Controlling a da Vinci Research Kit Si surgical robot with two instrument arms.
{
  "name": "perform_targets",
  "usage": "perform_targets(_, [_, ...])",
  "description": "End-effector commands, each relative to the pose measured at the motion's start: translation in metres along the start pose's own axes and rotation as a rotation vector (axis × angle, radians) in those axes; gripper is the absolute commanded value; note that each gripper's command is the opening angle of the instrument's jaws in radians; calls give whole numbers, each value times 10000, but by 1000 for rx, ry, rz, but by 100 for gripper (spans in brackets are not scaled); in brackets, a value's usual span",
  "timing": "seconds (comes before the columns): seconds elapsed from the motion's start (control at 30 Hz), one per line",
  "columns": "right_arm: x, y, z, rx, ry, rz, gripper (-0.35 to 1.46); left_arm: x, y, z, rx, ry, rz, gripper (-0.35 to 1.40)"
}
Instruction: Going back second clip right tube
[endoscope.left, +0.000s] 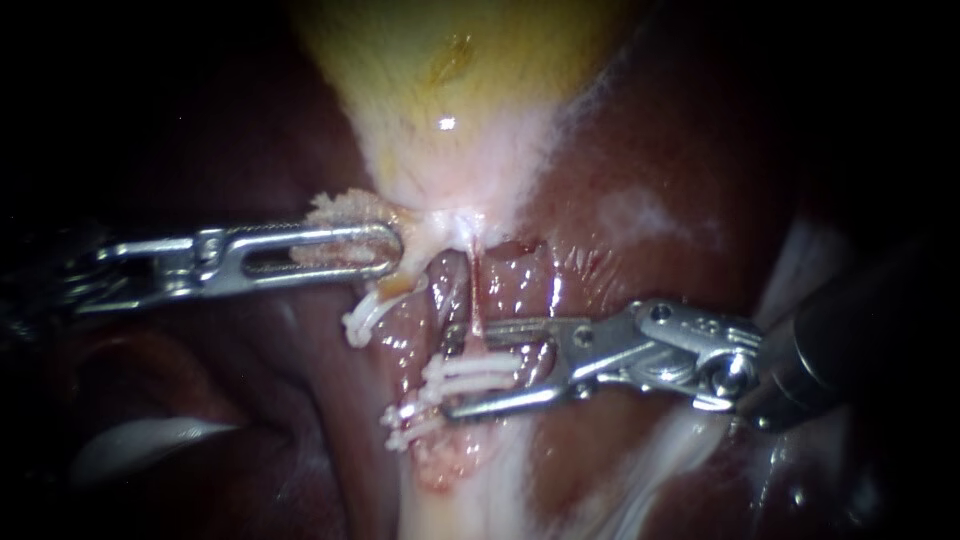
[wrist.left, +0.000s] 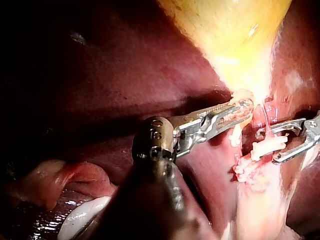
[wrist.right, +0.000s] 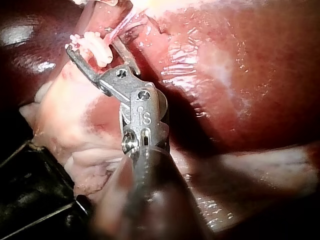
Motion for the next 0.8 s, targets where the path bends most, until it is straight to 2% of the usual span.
perform_targets(0.03, [-1,1,-2,-2,0,-4,50,0,0,0,-1,2,0,-35])
perform_targets(0.17, [-5,4,-12,-14,-2,-27,50,0,0,0,-1,2,0,-35])
perform_targets(0.47, [-3,-2,-48,-32,-12,-126,50,1,0,0,-1,2,1,-35])
perform_targets(0.8, [22,-9,-101,-69,-26,-219,50,1,0,0,-1,2,1,-35])
